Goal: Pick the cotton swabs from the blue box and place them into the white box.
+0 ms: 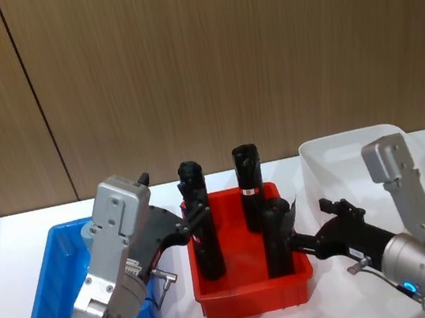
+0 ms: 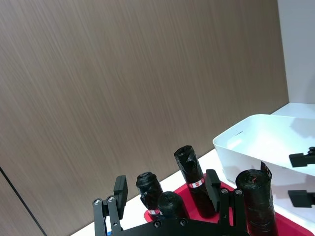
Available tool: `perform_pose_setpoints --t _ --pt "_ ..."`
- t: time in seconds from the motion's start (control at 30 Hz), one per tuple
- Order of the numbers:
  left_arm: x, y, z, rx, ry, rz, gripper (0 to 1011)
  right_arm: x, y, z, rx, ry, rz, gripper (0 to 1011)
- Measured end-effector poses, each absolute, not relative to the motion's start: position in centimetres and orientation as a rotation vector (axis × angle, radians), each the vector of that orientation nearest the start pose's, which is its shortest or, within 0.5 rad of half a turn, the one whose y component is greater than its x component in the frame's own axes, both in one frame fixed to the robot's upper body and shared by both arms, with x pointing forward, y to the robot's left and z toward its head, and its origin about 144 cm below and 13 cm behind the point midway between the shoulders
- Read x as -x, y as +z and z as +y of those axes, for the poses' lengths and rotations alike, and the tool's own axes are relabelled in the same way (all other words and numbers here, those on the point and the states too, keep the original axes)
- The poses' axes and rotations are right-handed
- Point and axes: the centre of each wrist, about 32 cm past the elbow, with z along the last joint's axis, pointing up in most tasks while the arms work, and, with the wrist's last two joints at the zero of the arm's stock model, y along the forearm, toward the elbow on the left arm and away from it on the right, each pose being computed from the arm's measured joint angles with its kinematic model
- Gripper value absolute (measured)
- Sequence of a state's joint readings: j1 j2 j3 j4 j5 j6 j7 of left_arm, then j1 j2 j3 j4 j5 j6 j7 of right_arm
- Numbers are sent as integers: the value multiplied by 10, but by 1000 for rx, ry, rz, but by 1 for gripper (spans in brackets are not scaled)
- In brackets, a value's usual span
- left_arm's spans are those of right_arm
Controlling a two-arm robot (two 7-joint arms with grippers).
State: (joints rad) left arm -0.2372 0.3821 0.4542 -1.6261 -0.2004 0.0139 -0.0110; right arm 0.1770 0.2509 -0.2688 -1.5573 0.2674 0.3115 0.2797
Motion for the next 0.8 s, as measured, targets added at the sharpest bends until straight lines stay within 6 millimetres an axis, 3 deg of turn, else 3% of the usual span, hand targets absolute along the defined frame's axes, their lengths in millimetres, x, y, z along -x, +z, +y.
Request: perform_pose_setpoints --t 0.8 --pt "-492 1204 198 -61 1124 -268 1004 -526 1172 -196 203 -1018 150 1002"
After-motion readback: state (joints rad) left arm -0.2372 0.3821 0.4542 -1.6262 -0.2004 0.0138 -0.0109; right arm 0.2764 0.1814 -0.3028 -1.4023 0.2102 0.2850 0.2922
